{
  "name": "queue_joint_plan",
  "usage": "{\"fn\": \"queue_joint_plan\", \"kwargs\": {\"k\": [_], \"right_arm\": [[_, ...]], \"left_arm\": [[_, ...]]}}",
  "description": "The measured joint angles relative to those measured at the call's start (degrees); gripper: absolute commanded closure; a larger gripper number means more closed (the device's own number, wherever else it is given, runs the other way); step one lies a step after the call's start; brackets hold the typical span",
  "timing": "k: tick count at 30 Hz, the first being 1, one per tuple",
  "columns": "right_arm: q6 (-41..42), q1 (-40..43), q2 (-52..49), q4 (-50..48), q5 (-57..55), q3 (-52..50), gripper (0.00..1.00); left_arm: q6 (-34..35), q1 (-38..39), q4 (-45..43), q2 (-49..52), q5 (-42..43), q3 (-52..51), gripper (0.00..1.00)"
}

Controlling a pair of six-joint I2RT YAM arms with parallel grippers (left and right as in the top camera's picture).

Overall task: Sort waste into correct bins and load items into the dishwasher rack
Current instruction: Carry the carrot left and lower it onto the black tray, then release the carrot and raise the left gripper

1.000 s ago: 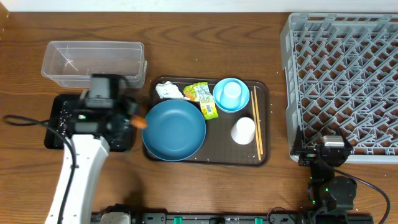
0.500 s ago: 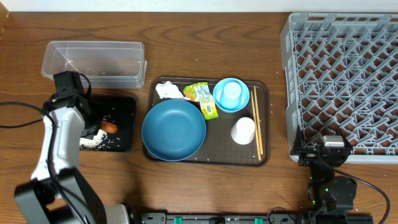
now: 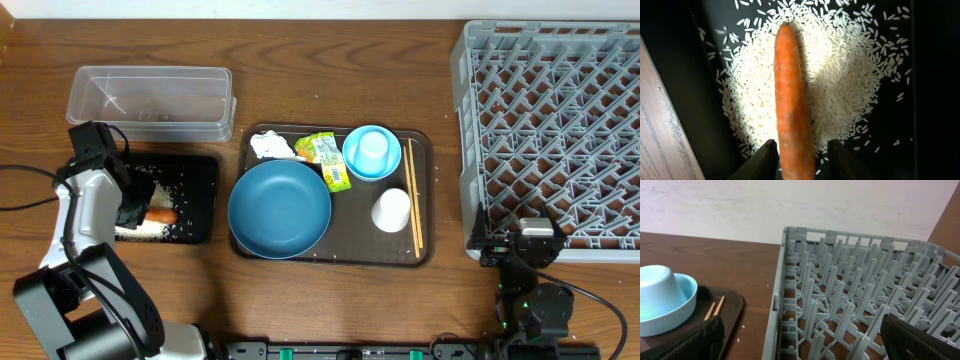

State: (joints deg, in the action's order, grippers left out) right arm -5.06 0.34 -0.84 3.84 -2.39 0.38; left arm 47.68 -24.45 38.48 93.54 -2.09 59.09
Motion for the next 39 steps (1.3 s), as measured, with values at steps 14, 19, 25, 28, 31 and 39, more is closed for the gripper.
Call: {"fn": "queue_joint_plan", "kwargs": {"k": [14, 19, 25, 28, 31, 39], "right_arm": [[0.00, 0.00, 0.00, 0.00, 0.00, 0.00, 0.01], [0.00, 0.00, 0.00, 0.00, 0.00, 0.00, 0.01], [0.00, 0.00, 0.00, 0.00, 0.00, 0.00, 0.01], [0.00, 0.00, 0.00, 0.00, 0.00, 0.00, 0.01], [0.00, 0.00, 0.00, 0.00, 0.00, 0.00, 0.01], [0.00, 0.00, 0.00, 0.00, 0.00, 0.00, 0.01]], "left_arm": [[-1.22, -0.04, 3.74, -8.04, 10.58, 0.00, 0.55], [-2.27, 2.05, 9.46, -17.70, 20.22, 0.11, 0.52], [-5.79, 10.73, 19.85, -23.30, 23.96, 0.13, 0.05], [-6.05, 13.55, 20.57, -23.45, 21.33, 0.13, 0.04], [-6.21, 14.01, 21.62, -23.43, 18.16, 0.13, 0.03], [-6.67, 14.03, 25.59, -23.41, 15.19, 0.13, 0.01]]}}
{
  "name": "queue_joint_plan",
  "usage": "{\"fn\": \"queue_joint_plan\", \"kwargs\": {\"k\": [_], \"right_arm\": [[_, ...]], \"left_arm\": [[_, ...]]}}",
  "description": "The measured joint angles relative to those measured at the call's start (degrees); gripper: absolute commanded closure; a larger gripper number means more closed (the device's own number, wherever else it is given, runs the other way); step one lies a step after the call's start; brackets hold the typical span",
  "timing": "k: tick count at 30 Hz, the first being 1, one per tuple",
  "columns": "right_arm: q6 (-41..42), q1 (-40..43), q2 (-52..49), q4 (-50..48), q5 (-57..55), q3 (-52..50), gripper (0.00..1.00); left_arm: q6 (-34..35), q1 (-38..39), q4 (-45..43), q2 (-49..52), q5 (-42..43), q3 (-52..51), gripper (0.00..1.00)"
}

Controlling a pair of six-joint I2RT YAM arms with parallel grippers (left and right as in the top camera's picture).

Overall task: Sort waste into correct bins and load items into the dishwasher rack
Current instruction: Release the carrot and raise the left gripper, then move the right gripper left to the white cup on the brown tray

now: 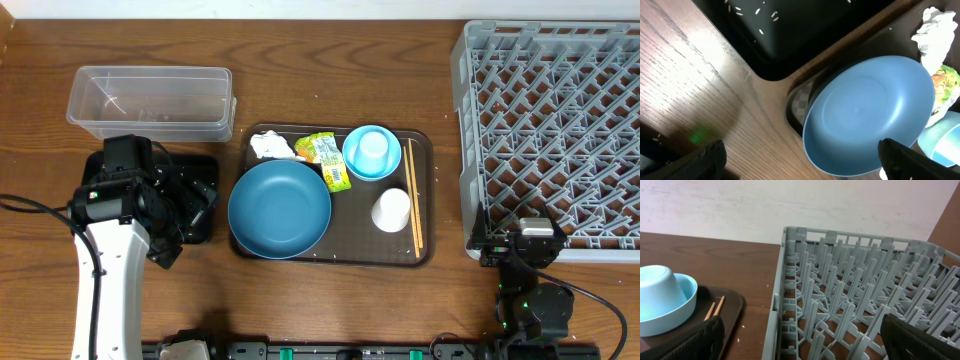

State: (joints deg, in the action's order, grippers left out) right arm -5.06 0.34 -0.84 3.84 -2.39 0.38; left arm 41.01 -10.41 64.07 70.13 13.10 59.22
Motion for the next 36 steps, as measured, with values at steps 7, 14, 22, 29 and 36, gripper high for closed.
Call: {"fn": "queue_joint_plan", "kwargs": {"k": [7, 14, 22, 29, 36], "right_arm": [[0.00, 0.00, 0.00, 0.00, 0.00, 0.00, 0.01], [0.00, 0.00, 0.00, -0.13, 0.09, 0.00, 0.01], [18.53, 0.00, 0.00, -1.29, 25.68, 0.00, 0.01], [41.86, -0.92, -0.02, 0.66, 54.05, 0.04, 0.01], [48.57, -1.03, -0.02, 1.31, 60.50, 0.02, 0.01]], "left_arm": [[-0.24, 0.00, 0.00, 0.00, -0.22, 0.00, 0.02], [-0.37, 0.00, 0.00, 0.00, -0.22, 0.00, 0.02], [-0.37, 0.00, 0.00, 0.00, -0.22, 0.00, 0.02], [-0.39, 0.00, 0.00, 0.00, -0.22, 0.00, 0.02], [-0.39, 0.00, 0.00, 0.00, -0.22, 0.00, 0.02]]}}
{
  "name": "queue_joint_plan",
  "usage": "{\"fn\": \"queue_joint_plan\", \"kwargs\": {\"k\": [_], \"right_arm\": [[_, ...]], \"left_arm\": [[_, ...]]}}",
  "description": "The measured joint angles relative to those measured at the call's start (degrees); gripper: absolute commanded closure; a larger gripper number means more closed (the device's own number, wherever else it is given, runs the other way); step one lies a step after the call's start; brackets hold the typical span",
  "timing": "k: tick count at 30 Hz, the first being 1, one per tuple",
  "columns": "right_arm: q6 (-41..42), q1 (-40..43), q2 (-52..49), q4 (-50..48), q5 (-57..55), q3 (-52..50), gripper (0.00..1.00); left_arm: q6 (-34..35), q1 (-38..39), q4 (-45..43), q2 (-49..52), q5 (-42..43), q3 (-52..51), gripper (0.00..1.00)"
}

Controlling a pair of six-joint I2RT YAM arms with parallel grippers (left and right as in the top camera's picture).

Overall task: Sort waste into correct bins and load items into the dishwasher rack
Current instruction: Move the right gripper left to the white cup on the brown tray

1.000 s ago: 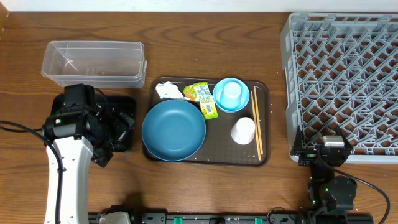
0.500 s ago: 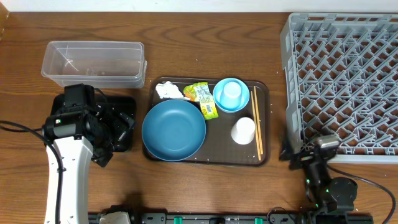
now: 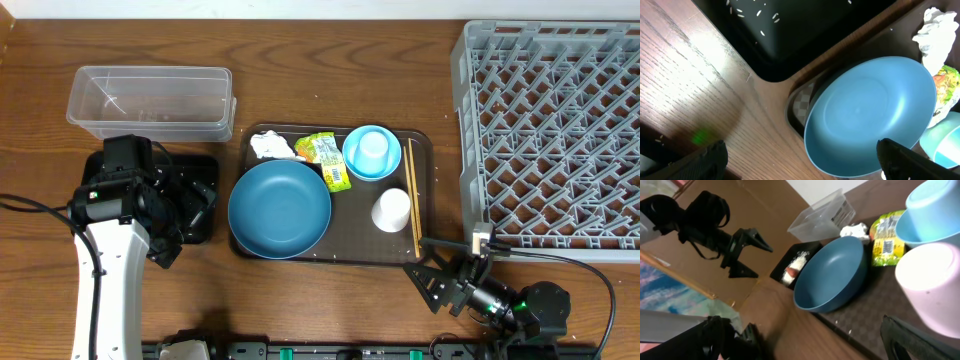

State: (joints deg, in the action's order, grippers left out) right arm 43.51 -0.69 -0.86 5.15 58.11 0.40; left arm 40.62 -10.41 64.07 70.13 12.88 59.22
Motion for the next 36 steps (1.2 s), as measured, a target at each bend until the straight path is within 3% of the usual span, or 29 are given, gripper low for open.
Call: {"fn": "queue_joint_plan", "kwargs": {"k": [22, 30, 36], "right_arm": [[1.53, -0.04, 0.00, 1.79, 0.87, 1.46, 0.01], [-3.10, -0.04, -5.22, 14.53, -9.31, 16.74, 0.01], [-14.38, -0.04, -21.51, 29.83, -18.75, 32.09, 0.01]], "left_arm": [[0.02, 0.00, 0.00, 0.00, 0.00, 0.00, 0.02], [0.02, 0.00, 0.02, 0.00, 0.00, 0.00, 0.02], [0.00, 0.00, 0.02, 0.00, -0.02, 0.00, 0.02]]}}
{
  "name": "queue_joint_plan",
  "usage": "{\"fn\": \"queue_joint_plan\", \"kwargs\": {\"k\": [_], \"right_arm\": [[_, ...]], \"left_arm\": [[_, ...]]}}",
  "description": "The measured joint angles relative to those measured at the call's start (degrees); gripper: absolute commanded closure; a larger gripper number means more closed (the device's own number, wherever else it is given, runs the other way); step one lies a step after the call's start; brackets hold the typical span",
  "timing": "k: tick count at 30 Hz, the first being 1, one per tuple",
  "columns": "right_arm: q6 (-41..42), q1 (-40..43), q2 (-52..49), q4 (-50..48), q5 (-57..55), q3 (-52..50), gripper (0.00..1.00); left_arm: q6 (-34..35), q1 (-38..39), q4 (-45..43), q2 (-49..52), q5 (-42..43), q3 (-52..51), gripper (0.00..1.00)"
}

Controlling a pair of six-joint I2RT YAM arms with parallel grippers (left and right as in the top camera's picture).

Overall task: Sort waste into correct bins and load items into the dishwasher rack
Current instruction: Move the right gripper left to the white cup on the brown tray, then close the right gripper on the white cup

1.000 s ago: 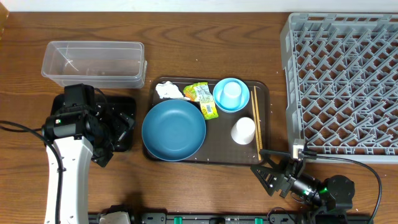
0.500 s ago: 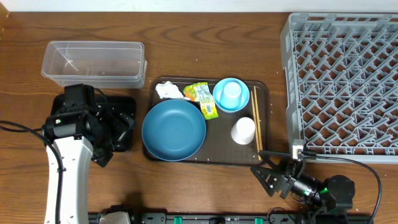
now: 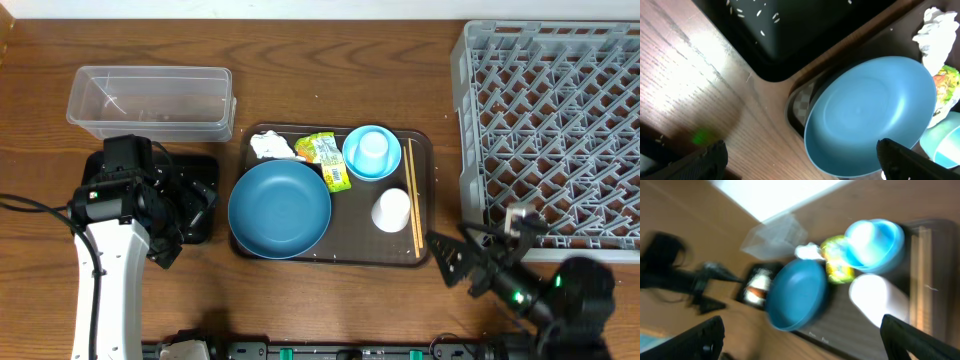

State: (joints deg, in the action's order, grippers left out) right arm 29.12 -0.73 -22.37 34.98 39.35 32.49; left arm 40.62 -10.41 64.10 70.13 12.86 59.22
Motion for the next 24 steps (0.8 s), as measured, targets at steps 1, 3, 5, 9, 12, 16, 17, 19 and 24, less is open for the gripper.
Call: {"fn": "queue_joint_plan", "kwargs": {"k": [1, 3, 5, 9, 12, 16, 17, 19, 24], "right_arm": [[-1.86, 0.00, -3.17, 2.21, -1.38, 2.34, 0.01], [-5.66, 0.00, -9.75, 7.19, -4.15, 7.21, 0.01], [-8.83, -0.20, -16.59, 11.04, -7.06, 12.22, 0.01], [-12.70, -2.75, -27.65, 16.81, -13.44, 19.28, 0.01], [-14.78, -7.80, -35.82, 17.62, -19.61, 22.56, 0.01], [-15.30, -16.70, -42.42, 17.09, -27.06, 23.08, 0.01], [-15.10, -18.64, -43.56, 16.79, -28.68, 23.10, 0.01], [-14.12, -22.29, -45.22, 15.54, -32.65, 23.08, 0.01], [-11.19, -27.93, -48.98, 10.88, -38.84, 23.23, 0.01]], "left_arm": [[0.00, 0.00, 0.00, 0.00, -0.02, 0.02, 0.02], [0.00, 0.02, 0.02, 0.00, 0.00, 0.04, 0.02], [0.00, 0.02, 0.00, 0.00, 0.00, 0.09, 0.02], [0.00, 0.02, 0.00, 0.00, -0.04, 0.09, 0.02], [0.00, 0.02, -0.07, 0.00, -0.20, 0.09, 0.02], [0.00, 0.02, 0.00, 0.00, -0.22, 0.09, 0.02], [0.00, 0.02, -0.02, 0.00, -0.20, 0.09, 0.02], [0.00, 0.02, 0.00, 0.00, -0.22, 0.09, 0.02], [0.00, 0.02, 0.00, 0.00, -0.20, 0.09, 0.02]]}}
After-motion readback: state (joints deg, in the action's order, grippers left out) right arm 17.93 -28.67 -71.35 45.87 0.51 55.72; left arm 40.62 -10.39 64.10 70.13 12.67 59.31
